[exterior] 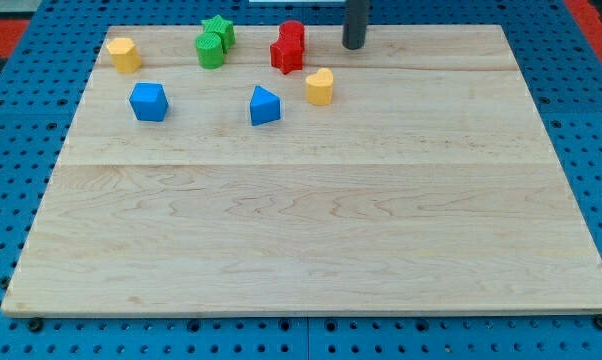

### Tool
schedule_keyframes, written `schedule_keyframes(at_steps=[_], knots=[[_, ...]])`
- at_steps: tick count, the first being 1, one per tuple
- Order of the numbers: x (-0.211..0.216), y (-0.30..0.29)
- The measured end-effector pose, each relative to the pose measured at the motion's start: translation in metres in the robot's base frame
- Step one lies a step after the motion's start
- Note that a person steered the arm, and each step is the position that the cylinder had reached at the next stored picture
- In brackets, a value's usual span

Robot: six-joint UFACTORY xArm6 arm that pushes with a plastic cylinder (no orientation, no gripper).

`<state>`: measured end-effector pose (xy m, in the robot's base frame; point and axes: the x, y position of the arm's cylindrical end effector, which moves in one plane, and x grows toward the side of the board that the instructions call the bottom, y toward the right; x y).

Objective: Move the yellow hexagon diagonally to the bottom left of the green circle

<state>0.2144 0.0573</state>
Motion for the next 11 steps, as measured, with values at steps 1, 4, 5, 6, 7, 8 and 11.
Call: schedule_keyframes(at_steps=[1, 4, 5, 6, 7, 8, 11], knots=[[-0.002, -0.065], [-0.01, -0.099], [-0.022, -0.102], [-0.022, -0.144], [-0.023, -0.191], [-0.022, -0.204], [-0.015, -0.167]])
